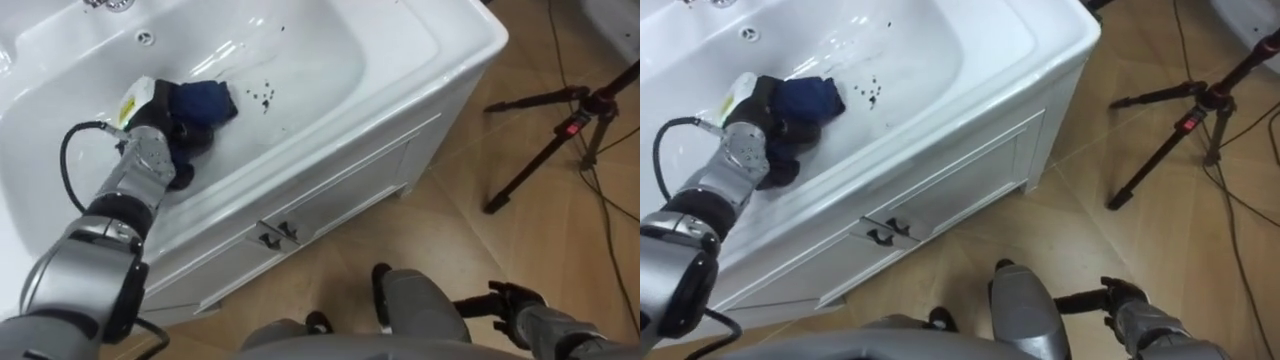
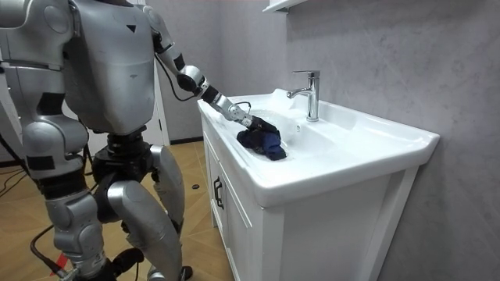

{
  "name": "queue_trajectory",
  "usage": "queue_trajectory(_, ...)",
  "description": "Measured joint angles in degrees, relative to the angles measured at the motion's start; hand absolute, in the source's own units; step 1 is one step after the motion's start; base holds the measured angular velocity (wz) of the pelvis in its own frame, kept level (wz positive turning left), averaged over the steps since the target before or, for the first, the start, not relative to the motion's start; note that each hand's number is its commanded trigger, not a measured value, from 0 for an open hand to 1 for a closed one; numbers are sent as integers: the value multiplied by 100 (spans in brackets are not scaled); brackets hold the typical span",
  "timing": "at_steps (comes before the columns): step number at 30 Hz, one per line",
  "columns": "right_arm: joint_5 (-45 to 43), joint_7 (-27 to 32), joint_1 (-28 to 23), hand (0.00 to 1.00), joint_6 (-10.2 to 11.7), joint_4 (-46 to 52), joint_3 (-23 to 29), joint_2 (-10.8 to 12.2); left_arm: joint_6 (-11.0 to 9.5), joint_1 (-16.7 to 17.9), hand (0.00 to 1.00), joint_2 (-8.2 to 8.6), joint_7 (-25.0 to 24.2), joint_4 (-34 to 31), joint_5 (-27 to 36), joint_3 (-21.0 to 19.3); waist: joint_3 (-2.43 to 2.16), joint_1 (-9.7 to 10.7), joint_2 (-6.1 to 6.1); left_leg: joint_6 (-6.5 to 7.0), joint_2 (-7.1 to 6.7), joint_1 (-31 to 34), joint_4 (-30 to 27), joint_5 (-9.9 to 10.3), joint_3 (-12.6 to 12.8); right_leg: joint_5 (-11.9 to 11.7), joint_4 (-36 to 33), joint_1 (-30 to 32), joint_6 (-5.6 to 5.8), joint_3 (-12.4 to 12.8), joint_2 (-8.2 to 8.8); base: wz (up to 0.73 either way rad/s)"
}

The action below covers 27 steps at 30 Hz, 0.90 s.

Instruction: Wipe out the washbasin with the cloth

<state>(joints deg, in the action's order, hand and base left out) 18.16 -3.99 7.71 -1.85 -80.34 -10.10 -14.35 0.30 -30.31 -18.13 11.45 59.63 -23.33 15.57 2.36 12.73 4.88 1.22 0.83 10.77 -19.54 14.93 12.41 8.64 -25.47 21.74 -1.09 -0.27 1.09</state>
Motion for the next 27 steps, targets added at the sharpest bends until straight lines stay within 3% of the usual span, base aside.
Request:
queue_trajectory(2,115,-89,-3,0,12,-12,4,-22,-4,17,100,4,-139,-248,-133,188,42,98,-3,12,-17,-49,-1,-8,-20,19,38,-73,23,-76,45,13)
queue_trajectory(7,153,-325,71,0,60,-27,12,-78,63,35,100,119,-535,-1074,-690,671,35,186,70,65,-74,-48,31,-35,-33,15,95,-99,81,-155,131,11)
queue_trajectory(12,155,-369,98,0,53,-121,10,-160,150,52,100,184,-743,-1239,-899,899,63,284,188,103,-77,-222,162,-24,-8,5,194,-266,128,-145,136,0)
queue_trajectory(18,132,-351,89,0,52,-225,11,-220,214,56,100,208,-890,-1371,-1127,1050,65,339,306,134,-133,-282,225,-39,-8,24,175,-282,149,-156,175,1)
queue_trajectory(20,131,-369,109,0,59,-227,10,-282,235,57,100,121,-998,-1537,-1261,1240,59,437,354,152,-159,-279,236,-49,-9,44,162,-282,180,-160,210,7)
queue_trajectory(27,-77,-370,48,0,43,-228,7,-388,393,57,100,86,-1133,-1748,-1516,1528,36,562,405,186,-166,-368,316,-59,6,62,174,-341,213,-170,252,0)
